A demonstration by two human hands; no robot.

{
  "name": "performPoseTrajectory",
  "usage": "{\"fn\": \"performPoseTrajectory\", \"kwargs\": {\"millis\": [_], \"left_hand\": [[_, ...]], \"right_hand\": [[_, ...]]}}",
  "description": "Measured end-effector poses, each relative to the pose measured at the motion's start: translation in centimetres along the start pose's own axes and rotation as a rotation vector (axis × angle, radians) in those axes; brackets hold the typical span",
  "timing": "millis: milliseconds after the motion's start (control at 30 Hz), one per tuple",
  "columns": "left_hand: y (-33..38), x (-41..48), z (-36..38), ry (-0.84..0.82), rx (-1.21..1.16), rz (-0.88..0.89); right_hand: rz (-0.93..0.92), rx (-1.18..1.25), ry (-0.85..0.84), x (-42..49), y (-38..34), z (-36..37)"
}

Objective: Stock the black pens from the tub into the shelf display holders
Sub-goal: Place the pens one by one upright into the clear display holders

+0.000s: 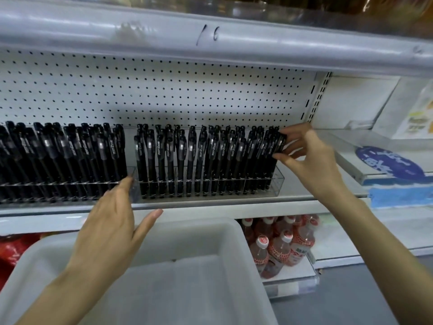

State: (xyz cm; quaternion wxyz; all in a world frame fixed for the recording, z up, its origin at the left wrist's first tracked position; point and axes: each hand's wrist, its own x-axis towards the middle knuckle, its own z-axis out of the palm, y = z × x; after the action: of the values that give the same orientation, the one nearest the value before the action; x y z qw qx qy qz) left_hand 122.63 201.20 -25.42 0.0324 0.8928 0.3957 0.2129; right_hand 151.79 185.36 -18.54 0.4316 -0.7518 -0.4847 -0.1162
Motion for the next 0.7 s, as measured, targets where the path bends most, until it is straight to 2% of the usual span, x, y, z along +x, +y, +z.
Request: {"fn": "performPoseTrajectory", "kwargs": {"millis": [233,467,600,700], "left_hand": [[-0.1,0.1,-0.2,-0.019,-0.017,0.013],[0.2,-0.4,-2.0,-0.057,-0.064,0.057],[1.5,-2.8,-5.3,-0.139,-0.132,0.041],[1.6,-7.8,-7.3,-0.282,-0.135,0.079]], "right_hand": [[0.003,-0.05,-0.045,-0.5,0.2,0.4],[-0.038,-0.127,-0.012,-1.1,-1.1,-1.3],[-0.07,0.015,-0.038,-3.3,-4.6,-1.5],[-0.018,0.251,-0.251,-7.7,-8.4,0.5]]}}
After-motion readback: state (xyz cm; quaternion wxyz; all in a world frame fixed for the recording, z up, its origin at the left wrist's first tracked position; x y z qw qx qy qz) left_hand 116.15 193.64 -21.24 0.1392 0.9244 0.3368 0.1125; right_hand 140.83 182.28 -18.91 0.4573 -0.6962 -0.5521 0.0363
